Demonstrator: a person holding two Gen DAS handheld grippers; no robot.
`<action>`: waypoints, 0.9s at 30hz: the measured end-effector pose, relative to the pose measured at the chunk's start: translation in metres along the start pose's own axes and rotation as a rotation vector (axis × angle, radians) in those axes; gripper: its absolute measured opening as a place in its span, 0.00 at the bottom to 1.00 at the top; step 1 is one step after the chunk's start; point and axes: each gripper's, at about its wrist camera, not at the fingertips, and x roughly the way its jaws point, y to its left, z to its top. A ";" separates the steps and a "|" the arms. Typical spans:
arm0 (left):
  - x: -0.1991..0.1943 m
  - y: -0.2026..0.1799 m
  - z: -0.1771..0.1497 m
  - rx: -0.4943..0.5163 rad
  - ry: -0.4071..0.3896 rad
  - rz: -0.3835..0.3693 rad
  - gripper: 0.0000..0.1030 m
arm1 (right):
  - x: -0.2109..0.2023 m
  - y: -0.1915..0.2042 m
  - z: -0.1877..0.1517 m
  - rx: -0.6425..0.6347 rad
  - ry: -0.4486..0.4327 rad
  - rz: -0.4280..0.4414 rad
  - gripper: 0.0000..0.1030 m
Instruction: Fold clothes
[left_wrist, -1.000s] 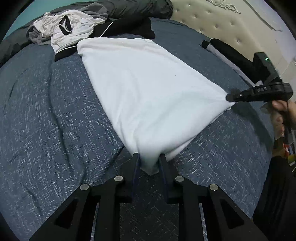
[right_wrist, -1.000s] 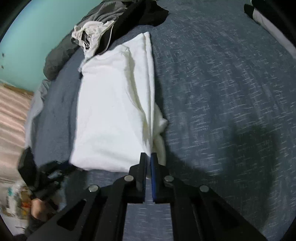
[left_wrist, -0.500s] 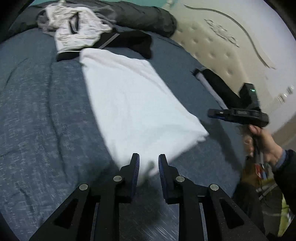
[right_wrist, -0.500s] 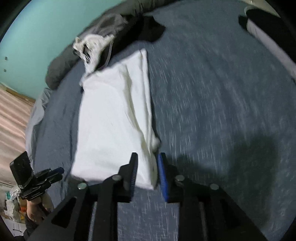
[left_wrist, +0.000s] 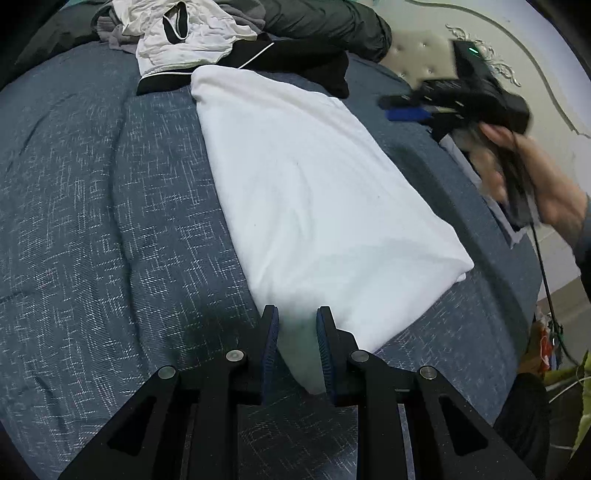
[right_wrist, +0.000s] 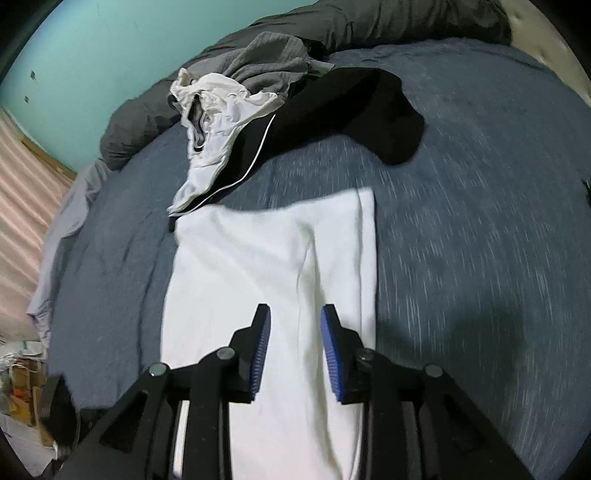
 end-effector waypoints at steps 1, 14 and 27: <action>0.000 0.002 0.000 -0.007 0.001 -0.002 0.27 | 0.005 0.001 0.005 -0.010 0.006 -0.004 0.30; 0.006 0.006 0.002 -0.022 0.002 -0.005 0.31 | 0.066 0.000 0.044 -0.035 0.019 -0.003 0.30; 0.009 0.006 0.004 -0.031 0.003 -0.007 0.31 | 0.067 -0.001 0.055 -0.076 -0.053 -0.085 0.05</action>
